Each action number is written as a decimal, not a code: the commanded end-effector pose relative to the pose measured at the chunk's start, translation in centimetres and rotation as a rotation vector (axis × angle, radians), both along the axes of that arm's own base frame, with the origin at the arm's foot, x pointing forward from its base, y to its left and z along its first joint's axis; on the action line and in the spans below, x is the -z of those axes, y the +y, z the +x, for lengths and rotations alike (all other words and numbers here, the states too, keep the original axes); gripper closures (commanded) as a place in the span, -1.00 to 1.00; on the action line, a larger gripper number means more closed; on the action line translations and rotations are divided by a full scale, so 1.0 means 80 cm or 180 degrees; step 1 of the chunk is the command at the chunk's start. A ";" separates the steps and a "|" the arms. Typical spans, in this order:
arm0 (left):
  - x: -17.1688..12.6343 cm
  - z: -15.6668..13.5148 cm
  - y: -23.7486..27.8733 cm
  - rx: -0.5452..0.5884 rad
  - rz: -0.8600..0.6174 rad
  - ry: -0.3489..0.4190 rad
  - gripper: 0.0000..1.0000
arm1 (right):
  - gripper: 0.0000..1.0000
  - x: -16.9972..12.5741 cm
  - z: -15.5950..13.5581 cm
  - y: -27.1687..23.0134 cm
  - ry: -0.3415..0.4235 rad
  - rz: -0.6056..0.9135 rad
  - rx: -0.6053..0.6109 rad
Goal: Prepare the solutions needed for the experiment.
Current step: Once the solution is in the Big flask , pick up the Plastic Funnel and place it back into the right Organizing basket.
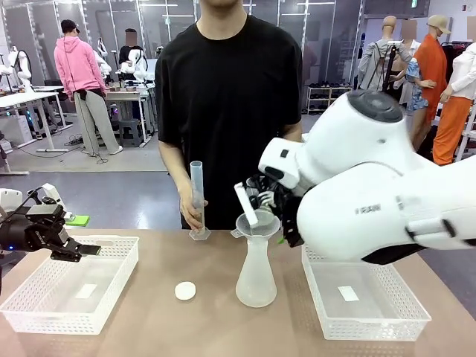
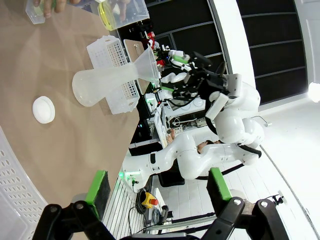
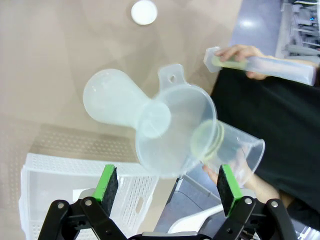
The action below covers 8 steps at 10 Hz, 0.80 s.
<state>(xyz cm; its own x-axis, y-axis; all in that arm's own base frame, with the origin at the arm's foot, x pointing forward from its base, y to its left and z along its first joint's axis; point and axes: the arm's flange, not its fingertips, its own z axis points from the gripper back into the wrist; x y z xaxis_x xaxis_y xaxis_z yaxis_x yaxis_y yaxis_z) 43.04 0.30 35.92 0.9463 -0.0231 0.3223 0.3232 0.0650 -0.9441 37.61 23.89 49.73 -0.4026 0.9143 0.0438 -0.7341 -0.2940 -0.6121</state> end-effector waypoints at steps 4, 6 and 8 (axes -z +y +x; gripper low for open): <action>-0.003 -0.002 -0.001 0.0001 -0.0004 -0.0015 -1.00 | -1.00 -0.064 -0.013 -0.120 0.0565 0.0588 0.0796; -0.003 -0.002 -0.001 0.0001 -0.0004 -0.0015 -1.00 | -1.00 -0.067 -0.013 -0.161 0.1030 0.0934 0.1442; -0.003 -0.002 -0.001 0.0001 -0.0004 -0.0015 -1.00 | -1.00 -0.067 -0.025 -0.169 0.1322 0.1044 0.1970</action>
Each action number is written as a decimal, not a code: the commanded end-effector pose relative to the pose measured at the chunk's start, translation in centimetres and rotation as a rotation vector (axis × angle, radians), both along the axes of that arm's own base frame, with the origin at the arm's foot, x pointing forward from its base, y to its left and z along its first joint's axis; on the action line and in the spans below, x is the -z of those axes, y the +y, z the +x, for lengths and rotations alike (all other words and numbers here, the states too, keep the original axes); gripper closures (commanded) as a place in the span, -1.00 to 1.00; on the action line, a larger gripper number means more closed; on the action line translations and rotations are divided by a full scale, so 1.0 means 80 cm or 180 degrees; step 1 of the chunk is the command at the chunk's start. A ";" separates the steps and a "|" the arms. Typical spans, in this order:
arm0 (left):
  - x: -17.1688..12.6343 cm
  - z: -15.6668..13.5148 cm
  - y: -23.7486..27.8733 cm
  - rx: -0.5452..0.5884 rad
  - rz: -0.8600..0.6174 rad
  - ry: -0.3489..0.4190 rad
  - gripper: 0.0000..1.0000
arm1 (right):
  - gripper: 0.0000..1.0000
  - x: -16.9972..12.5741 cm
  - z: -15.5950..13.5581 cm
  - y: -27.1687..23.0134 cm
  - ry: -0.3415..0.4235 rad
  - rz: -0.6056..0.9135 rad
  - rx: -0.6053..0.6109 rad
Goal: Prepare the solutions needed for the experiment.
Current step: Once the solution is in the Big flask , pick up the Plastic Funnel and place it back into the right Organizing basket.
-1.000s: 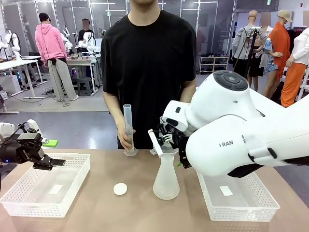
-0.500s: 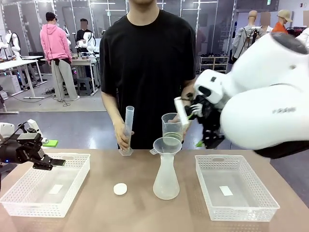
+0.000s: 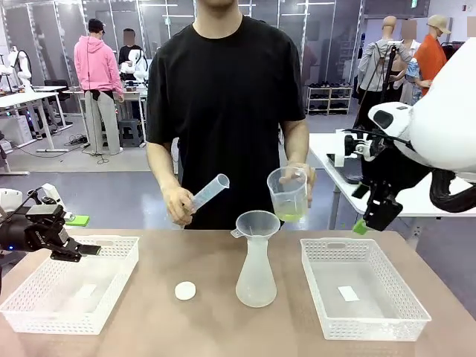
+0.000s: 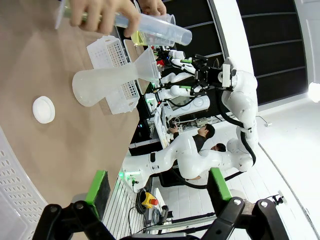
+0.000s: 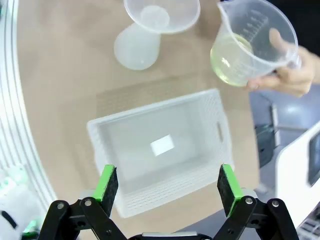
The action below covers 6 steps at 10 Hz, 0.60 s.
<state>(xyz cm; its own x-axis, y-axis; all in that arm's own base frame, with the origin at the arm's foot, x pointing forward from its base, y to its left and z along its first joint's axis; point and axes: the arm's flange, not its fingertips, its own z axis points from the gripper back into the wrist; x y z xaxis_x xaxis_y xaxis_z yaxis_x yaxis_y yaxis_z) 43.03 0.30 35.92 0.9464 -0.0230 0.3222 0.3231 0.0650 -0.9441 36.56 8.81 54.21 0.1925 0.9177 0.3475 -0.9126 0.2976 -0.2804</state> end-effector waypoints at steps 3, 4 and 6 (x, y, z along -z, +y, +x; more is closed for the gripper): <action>-0.003 -0.002 -0.001 0.0001 -0.0004 -0.0015 -1.00 | -1.00 0.000 0.000 0.000 0.0000 0.0000 0.0000; -0.003 -0.002 -0.001 0.0001 -0.0004 -0.0015 -1.00 | -1.00 0.000 0.000 0.000 0.0000 0.0000 0.0000; -0.003 -0.002 -0.001 0.0001 -0.0004 -0.0015 -1.00 | -1.00 -0.003 -0.005 0.004 0.0031 -0.0006 0.0036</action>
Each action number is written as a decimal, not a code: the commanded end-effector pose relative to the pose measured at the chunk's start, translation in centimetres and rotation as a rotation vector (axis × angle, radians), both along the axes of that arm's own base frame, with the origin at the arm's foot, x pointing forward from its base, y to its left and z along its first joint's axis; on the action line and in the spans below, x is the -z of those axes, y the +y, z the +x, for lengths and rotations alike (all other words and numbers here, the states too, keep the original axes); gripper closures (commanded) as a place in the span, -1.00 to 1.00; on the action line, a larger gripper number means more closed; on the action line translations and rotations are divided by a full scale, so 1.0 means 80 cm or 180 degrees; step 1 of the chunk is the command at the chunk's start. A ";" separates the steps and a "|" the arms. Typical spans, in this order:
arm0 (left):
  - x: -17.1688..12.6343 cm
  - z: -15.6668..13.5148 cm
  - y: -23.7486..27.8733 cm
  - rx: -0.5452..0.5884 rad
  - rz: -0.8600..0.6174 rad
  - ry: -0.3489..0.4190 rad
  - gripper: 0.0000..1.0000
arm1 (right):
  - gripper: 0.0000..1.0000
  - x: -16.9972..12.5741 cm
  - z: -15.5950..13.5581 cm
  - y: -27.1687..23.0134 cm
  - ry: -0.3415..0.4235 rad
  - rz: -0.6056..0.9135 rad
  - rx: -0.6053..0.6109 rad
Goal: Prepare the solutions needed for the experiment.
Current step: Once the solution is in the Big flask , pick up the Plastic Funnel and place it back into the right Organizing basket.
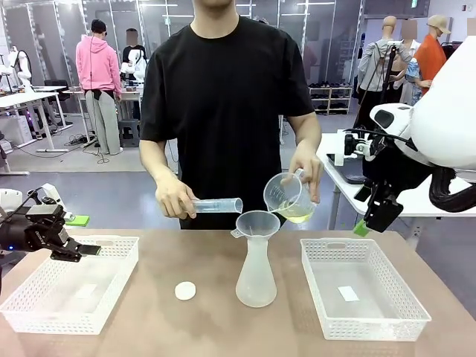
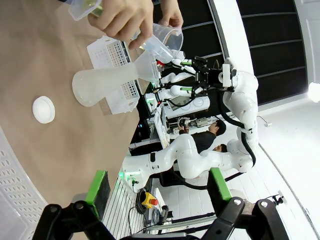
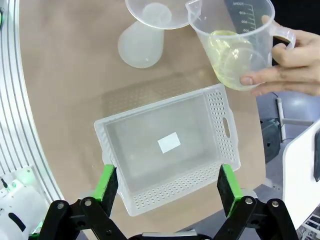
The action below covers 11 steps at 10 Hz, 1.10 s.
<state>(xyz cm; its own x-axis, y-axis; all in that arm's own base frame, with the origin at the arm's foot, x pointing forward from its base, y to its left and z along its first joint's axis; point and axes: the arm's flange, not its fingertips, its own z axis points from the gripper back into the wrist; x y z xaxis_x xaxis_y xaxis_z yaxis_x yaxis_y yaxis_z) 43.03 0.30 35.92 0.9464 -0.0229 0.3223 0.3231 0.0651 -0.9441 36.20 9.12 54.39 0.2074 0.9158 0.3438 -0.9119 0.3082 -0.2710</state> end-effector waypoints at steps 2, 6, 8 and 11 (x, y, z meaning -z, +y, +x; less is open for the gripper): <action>-0.003 -0.002 -0.001 0.0001 -0.0004 -0.0015 -1.00 | -1.00 0.023 0.025 -0.020 0.0912 0.1222 0.1101; -0.003 -0.002 -0.001 0.0001 -0.0004 -0.0015 -1.00 | -1.00 0.075 0.029 -0.079 0.2244 0.2696 0.2035; -0.003 -0.002 -0.001 0.0001 -0.0004 -0.0015 -1.00 | -1.00 0.106 0.033 -0.098 0.2706 0.3224 0.2412; -0.003 -0.002 -0.001 0.0001 -0.0004 -0.0015 -1.00 | -1.00 0.140 0.028 -0.098 0.3128 0.3903 0.2351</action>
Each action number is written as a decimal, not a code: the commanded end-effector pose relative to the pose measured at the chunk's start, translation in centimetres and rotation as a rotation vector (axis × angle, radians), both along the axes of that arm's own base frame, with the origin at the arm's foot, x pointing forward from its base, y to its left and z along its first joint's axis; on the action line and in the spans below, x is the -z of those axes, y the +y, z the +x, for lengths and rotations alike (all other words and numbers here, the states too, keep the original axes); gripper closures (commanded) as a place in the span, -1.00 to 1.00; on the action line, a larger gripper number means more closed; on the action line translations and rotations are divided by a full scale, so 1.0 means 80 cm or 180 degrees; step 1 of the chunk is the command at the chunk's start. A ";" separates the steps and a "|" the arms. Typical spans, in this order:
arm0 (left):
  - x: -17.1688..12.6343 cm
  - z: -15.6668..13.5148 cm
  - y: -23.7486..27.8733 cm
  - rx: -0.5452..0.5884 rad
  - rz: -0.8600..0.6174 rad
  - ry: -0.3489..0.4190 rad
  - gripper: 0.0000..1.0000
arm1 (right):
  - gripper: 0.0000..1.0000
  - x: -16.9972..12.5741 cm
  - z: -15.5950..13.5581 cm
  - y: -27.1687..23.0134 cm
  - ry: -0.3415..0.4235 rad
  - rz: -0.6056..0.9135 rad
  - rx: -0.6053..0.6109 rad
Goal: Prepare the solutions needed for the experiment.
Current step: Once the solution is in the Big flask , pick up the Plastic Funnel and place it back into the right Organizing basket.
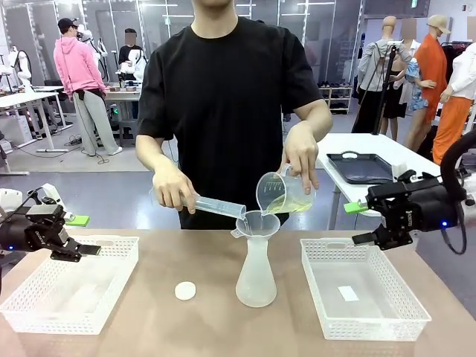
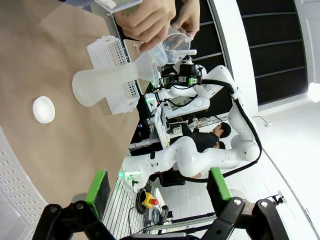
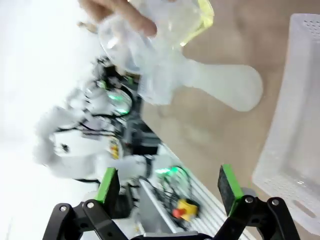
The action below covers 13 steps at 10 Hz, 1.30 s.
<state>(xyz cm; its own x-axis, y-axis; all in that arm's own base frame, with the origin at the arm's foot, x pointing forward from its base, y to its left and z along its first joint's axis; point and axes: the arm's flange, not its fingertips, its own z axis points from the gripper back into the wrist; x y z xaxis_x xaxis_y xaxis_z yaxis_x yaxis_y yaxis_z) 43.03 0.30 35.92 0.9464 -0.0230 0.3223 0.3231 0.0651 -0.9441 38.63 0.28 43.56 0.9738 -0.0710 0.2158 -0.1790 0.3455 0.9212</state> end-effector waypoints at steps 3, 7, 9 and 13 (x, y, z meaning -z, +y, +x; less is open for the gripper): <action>-0.003 -0.002 -0.001 0.0001 -0.0004 -0.0015 -1.00 | -1.00 0.022 -0.007 0.020 0.0075 0.0479 0.0208; -0.003 -0.002 -0.001 0.0001 -0.0004 -0.0015 -1.00 | -1.00 0.035 -0.002 0.022 0.0235 0.0559 0.0159; -0.003 -0.002 -0.001 0.0001 -0.0004 -0.0015 -1.00 | -1.00 0.030 -0.004 0.022 0.0256 0.0499 0.0177; -0.003 -0.002 -0.001 0.0001 -0.0004 -0.0015 -1.00 | -1.00 0.030 -0.004 0.022 0.0256 0.0499 0.0177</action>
